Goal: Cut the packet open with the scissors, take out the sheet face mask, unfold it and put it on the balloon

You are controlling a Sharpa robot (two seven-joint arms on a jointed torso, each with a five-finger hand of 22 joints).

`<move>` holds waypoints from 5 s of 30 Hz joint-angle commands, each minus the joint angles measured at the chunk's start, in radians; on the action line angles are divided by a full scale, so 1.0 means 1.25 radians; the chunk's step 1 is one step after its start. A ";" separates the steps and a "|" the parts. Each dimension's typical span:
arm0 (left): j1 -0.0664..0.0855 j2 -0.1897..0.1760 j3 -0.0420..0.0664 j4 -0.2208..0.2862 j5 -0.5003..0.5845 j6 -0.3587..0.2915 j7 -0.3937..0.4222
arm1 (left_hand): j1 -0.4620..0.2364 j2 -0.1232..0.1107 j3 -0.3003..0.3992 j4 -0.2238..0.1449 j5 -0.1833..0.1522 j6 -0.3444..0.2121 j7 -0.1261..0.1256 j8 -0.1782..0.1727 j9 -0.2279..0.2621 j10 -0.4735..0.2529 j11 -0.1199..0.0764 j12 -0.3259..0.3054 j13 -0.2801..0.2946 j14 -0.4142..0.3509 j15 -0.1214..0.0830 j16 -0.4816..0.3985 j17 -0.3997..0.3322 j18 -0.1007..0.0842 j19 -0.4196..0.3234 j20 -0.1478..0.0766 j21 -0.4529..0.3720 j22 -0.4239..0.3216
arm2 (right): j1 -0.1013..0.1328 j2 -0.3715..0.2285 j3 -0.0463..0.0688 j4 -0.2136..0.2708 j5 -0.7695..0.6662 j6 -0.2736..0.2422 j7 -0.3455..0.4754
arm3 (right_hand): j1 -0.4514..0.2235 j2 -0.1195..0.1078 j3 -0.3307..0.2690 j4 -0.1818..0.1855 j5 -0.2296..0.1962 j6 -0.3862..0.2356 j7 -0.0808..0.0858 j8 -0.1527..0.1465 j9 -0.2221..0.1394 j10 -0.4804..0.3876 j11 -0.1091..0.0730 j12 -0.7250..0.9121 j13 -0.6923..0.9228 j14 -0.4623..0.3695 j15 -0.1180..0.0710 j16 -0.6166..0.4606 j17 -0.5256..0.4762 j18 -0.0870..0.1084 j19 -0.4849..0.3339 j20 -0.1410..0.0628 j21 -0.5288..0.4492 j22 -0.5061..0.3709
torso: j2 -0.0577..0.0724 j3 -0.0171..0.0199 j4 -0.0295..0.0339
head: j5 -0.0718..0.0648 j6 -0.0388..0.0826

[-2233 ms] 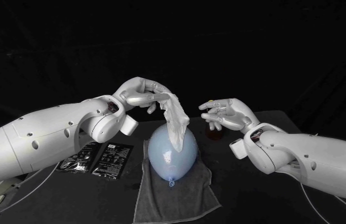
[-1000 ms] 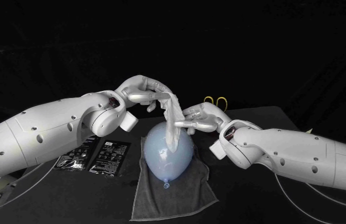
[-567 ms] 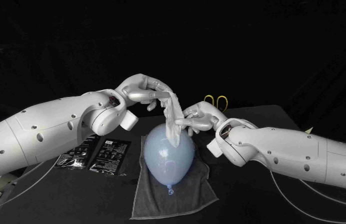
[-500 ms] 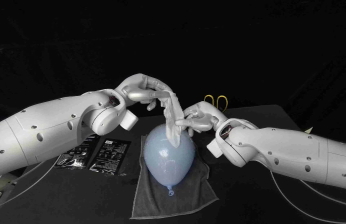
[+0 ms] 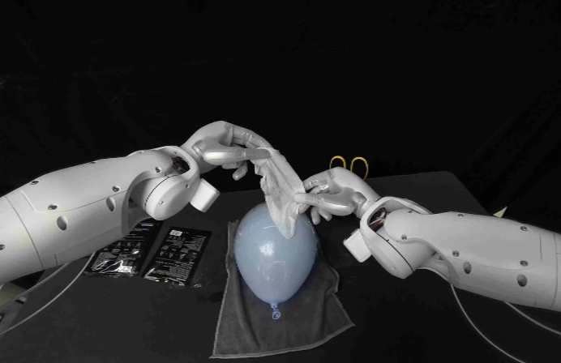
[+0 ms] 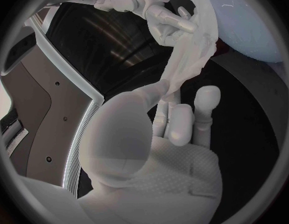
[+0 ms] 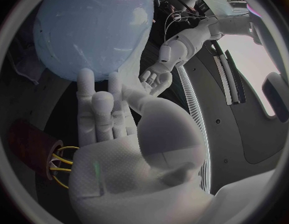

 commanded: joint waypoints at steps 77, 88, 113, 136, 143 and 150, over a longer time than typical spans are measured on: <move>0.016 -0.035 0.000 -0.078 0.032 0.008 -0.027 | 0.075 -0.048 0.120 -0.109 -0.001 -0.184 0.068 -0.156 -0.016 -0.099 0.070 -0.145 -0.080 -0.058 0.053 -0.032 -0.124 0.029 -0.094 0.036 0.002 -0.071 | 0.001 -0.072 0.000 0.063 0.127 0.043 -0.009 | 0.135 -0.122 0.157 -0.081 0.004 -0.014 0.024 -0.022 -0.038 -0.080 0.023 0.093 0.101 -0.047 0.009 0.029 -0.052 0.019 -0.120 0.015 0.222 0.217 | 0.003 -0.0016 0.0017 | -0.002 -0.008; 0.007 -0.042 -0.009 -0.065 0.017 0.016 -0.028 | 0.039 -0.038 0.134 -0.120 0.000 -0.154 0.085 -0.156 -0.041 -0.097 0.090 -0.250 -0.113 -0.078 0.073 -0.039 -0.164 0.041 -0.168 0.058 0.010 -0.108 | 0.001 -0.073 0.000 0.068 0.158 0.047 -0.001 | 0.134 -0.122 0.156 -0.081 0.004 -0.014 0.024 -0.021 -0.038 -0.080 0.023 0.095 0.102 -0.044 0.008 0.031 -0.050 0.019 -0.118 0.015 0.224 0.217 | 0.004 -0.0009 0.0010 | -0.004 -0.012; -0.089 0.092 -0.016 -0.095 -0.187 0.078 0.088 | -0.022 -0.086 -0.129 -0.009 -0.001 -0.209 0.036 -0.179 -0.097 -0.150 0.068 -0.391 -0.113 -0.252 0.049 -0.162 -0.472 0.045 -0.191 0.050 -0.212 -0.278 | 0.006 -0.059 0.000 0.059 0.206 0.106 0.044 | 0.125 -0.107 0.211 -0.081 0.011 -0.052 0.026 -0.050 -0.063 -0.095 0.027 0.095 0.083 -0.038 0.014 0.057 -0.033 0.019 -0.129 0.020 0.245 0.227 | 0.004 -0.0005 -0.0006 | -0.007 -0.003; -0.070 0.156 -0.002 -0.172 -0.223 0.227 0.059 | 0.121 0.001 -0.252 0.015 0.000 -0.170 0.043 -0.161 -0.113 -0.071 0.056 -0.465 -0.105 -0.025 0.032 -0.066 -0.166 0.039 -0.025 0.013 -0.224 -0.309 | 0.030 -0.042 0.001 0.034 0.207 0.217 0.046 | 0.116 -0.106 0.247 -0.082 0.031 -0.242 0.015 -0.103 -0.136 -0.118 0.012 0.109 0.074 -0.030 0.003 0.091 -0.003 0.018 -0.142 0.010 0.264 0.234 | 0.002 -0.0013 0.0031 | -0.012 0.001; -0.070 0.148 -0.002 -0.179 -0.139 0.299 0.067 | 0.143 0.006 -0.170 -0.030 0.000 -0.192 0.032 -0.177 -0.132 -0.092 0.046 -0.519 -0.113 -0.031 0.011 -0.073 -0.173 0.044 -0.037 0.000 -0.204 -0.295 | 0.032 -0.045 0.001 0.033 0.206 0.233 0.047 | 0.115 -0.104 0.260 -0.083 0.029 -0.230 0.007 -0.098 -0.134 -0.113 0.009 0.117 0.075 -0.027 0.003 0.105 0.013 0.019 -0.146 0.012 0.272 0.239 | 0.003 -0.0026 0.0015 | -0.013 -0.001; -0.070 0.151 -0.002 -0.182 -0.101 0.339 0.068 | 0.095 0.014 -0.067 -0.037 0.000 -0.120 0.032 -0.151 -0.130 0.004 0.052 -0.522 -0.111 -0.026 0.020 -0.073 -0.161 0.042 -0.052 0.004 -0.181 -0.278 | 0.032 -0.045 0.002 0.032 0.199 0.243 0.043 | 0.110 -0.103 0.271 -0.082 0.037 -0.184 0.007 -0.086 -0.123 -0.117 0.009 0.126 0.078 -0.029 0.002 0.117 0.021 0.019 -0.146 0.011 0.281 0.244 | 0.003 -0.0018 0.0023 | -0.011 -0.003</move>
